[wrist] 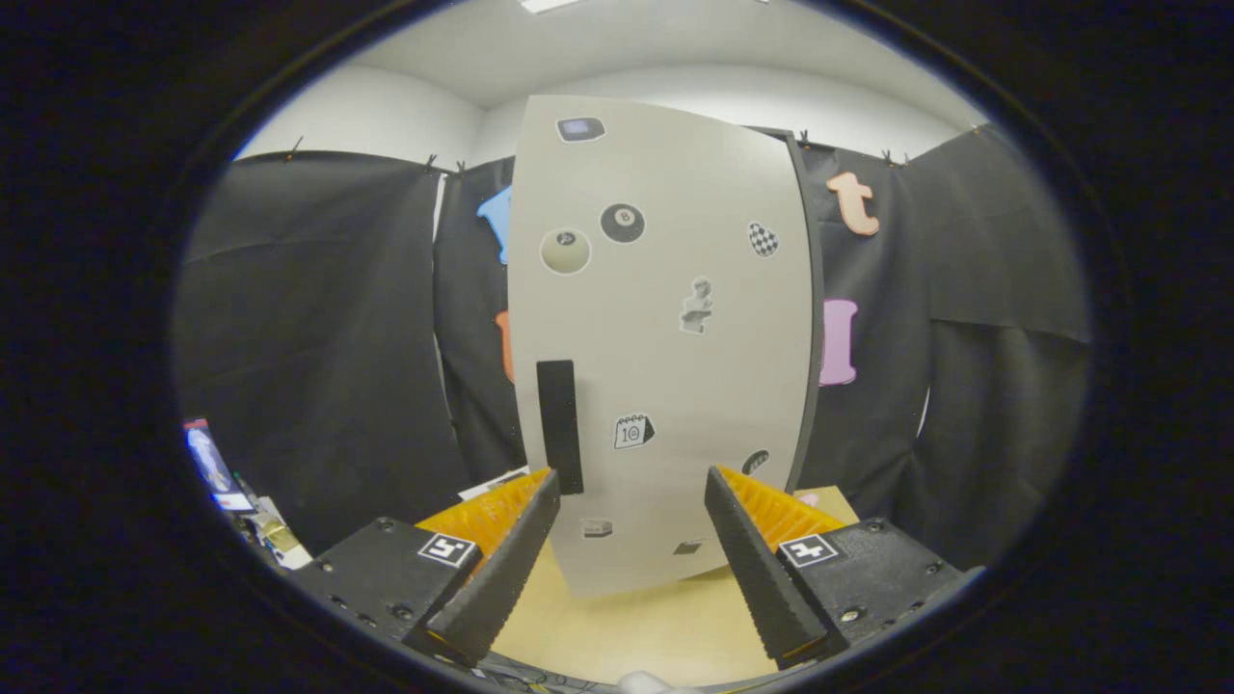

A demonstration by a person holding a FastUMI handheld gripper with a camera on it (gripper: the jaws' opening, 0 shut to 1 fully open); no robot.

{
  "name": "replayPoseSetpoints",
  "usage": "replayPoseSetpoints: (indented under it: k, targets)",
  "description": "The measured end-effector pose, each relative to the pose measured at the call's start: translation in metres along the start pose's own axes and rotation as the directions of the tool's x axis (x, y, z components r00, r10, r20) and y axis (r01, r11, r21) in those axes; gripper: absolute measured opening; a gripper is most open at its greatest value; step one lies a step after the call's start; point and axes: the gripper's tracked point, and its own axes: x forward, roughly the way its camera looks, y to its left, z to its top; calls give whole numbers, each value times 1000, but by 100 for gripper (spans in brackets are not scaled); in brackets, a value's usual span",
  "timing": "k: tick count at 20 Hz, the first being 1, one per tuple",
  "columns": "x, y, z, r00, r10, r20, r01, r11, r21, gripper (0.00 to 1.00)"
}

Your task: Open the shoe cabinet door, grab the shoes and put them into the shoe cabinet, then close the shoe cabinet door.

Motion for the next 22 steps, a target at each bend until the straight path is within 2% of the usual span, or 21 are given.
replayPoseSetpoints:
  k: [12, 22]
  targets:
    - [-72, -42, 47, 982, -175, 72, 175, 985, 9, 99]
    - [-112, -62, 49, 971, -224, 78, 222, 974, 34, 99]
